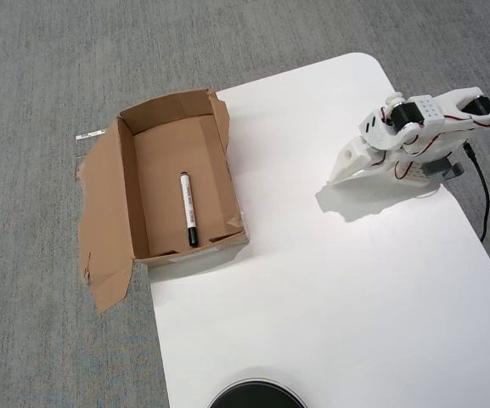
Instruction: Grasp a pen and put it in the box.
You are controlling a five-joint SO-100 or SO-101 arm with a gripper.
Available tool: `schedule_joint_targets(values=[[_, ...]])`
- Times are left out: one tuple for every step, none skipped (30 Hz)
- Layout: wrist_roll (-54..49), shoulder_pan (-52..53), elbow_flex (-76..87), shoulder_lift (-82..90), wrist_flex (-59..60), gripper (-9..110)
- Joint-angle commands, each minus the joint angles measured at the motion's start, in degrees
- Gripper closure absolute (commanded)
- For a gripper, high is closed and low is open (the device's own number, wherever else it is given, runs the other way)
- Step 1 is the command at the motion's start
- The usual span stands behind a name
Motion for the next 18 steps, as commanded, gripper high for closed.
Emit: schedule_joint_targets(values=[[0.2, 0.1, 1.5, 3.4, 1.8, 101], [0.2, 0.0, 1.5, 3.4, 1.8, 101], [0.2, -0.3, 1.5, 3.4, 1.8, 101], [0.2, -0.4, 1.5, 3.4, 1.8, 101], [0.2, -0.4, 1.5, 3.4, 1.8, 101], [0.2, -0.4, 1.5, 3.4, 1.8, 101], [0.2, -0.4, 1.5, 3.4, 1.8, 101], [0.2, -0.4, 1.5, 3.4, 1.8, 101], [0.2, -0.4, 1.5, 3.4, 1.8, 101], [0.2, -0.3, 1.5, 3.4, 1.8, 101], [0.2, 0.0, 1.5, 3.4, 1.8, 101], [0.2, 0.1, 1.5, 3.4, 1.8, 101], [0.2, 0.0, 1.5, 3.4, 1.8, 101], [0.2, 0.0, 1.5, 3.4, 1.8, 101], [0.2, 0.0, 1.5, 3.4, 1.8, 101], [0.2, 0.0, 1.5, 3.4, 1.8, 101], [0.2, 0.0, 1.5, 3.4, 1.8, 101], [0.2, 0.0, 1.5, 3.4, 1.8, 101]])
